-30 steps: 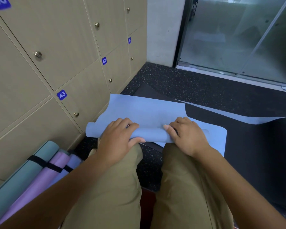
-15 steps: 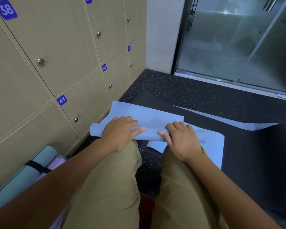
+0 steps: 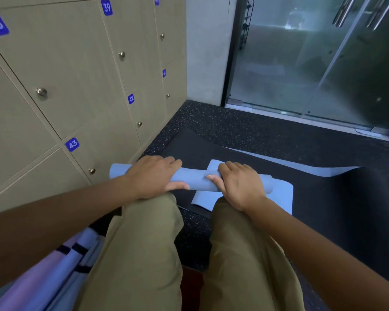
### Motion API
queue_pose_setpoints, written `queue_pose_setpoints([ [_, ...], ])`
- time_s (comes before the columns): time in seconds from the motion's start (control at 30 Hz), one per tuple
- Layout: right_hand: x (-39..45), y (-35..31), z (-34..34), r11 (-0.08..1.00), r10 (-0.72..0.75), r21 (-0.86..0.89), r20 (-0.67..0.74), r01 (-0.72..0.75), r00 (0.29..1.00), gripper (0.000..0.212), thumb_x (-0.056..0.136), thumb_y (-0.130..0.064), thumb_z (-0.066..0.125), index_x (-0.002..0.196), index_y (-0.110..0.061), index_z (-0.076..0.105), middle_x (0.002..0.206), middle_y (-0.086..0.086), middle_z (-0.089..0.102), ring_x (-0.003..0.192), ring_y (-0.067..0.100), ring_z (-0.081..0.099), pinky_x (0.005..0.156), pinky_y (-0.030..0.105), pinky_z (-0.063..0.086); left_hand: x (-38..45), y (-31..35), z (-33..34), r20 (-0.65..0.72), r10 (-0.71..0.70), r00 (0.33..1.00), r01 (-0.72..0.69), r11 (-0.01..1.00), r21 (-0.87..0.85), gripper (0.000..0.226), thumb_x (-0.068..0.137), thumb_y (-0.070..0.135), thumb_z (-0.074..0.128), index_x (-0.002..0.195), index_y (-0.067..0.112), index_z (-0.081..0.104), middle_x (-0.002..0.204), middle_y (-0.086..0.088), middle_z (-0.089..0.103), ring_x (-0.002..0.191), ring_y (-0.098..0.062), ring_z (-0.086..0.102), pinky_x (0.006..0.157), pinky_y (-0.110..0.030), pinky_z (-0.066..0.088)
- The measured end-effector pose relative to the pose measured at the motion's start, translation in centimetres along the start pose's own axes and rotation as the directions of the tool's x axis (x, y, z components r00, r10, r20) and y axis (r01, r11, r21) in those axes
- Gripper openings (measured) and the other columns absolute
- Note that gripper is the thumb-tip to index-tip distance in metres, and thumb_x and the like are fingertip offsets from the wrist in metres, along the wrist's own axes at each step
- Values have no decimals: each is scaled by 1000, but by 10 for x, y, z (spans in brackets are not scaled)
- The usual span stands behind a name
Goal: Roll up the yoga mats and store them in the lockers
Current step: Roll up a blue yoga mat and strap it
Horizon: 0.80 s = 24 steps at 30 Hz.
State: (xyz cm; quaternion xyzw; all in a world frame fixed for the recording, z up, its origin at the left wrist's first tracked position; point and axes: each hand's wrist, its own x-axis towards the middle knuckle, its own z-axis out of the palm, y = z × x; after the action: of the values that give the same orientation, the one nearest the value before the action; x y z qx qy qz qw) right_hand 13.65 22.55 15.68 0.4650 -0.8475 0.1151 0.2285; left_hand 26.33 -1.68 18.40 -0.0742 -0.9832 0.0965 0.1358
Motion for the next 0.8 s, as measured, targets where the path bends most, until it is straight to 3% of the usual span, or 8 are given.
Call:
queue_pose_setpoints([
  [0.13, -26, -6, -28, 999, -39, 19, -31, 40, 999, 72, 105, -65, 16, 75, -13, 56, 65, 3, 54, 58, 28, 54, 56, 36, 41, -18, 18, -20, -28, 44, 999, -45, 998, -36, 86, 91, 84, 7, 98, 15, 57, 82, -1, 62, 64, -29, 62, 53, -35, 43],
  [0.27, -64, -19, -65, 996, -74, 63, 82, 69, 994, 69, 99, -73, 26, 85, -15, 60, 72, 1, 56, 63, 26, 56, 57, 37, 44, -51, 51, -45, 45, 18, 999, -13, 992, -123, 85, 88, 87, 5, 96, 19, 55, 81, 4, 56, 61, -24, 57, 53, -33, 32],
  [0.4, -102, -35, -98, 987, -130, 112, 141, 114, 981, 64, 97, -73, 39, 103, -16, 66, 82, -2, 61, 69, 23, 59, 61, 40, 50, -82, 76, -62, 158, -31, 987, 69, 967, -244, 93, 78, 94, -3, 104, 25, 54, 87, 6, 56, 70, -20, 57, 61, -32, 33],
  [0.5, -124, -47, -117, 983, -139, 141, 165, 116, 976, 59, 97, -69, 46, 112, -16, 65, 88, -2, 63, 72, 24, 61, 64, 41, 53, -98, 90, -77, 178, -41, 983, 102, 932, -349, 80, 77, 98, 6, 102, 32, 44, 90, 10, 61, 71, -17, 58, 62, -31, 35],
  [0.57, -134, -53, -130, 980, -139, 167, 179, 110, 974, 59, 98, -68, 46, 113, -15, 65, 90, -2, 64, 73, 24, 62, 64, 41, 53, -107, 97, -87, 208, -31, 978, 115, 908, -403, 73, 75, 99, 8, 99, 37, 37, 89, 11, 61, 70, -15, 58, 62, -31, 39],
  [0.7, -150, -65, -158, 973, -140, 212, 221, 93, 965, 57, 99, -68, 46, 111, -16, 66, 91, -3, 63, 74, 22, 63, 63, 38, 54, -124, 111, -109, 218, 28, 976, 84, 869, -487, 63, 83, 95, 20, 93, 37, 42, 75, 9, 55, 62, -14, 55, 57, -34, 46],
  [0.8, -161, -71, -174, 969, -154, 229, 265, 93, 952, 56, 99, -69, 46, 109, -19, 69, 95, -6, 63, 76, 18, 63, 64, 30, 52, -137, 120, -121, 343, 46, 938, 161, 819, -551, 68, 80, 98, 16, 93, 37, 43, 84, 7, 49, 72, -14, 53, 65, -28, 44],
])
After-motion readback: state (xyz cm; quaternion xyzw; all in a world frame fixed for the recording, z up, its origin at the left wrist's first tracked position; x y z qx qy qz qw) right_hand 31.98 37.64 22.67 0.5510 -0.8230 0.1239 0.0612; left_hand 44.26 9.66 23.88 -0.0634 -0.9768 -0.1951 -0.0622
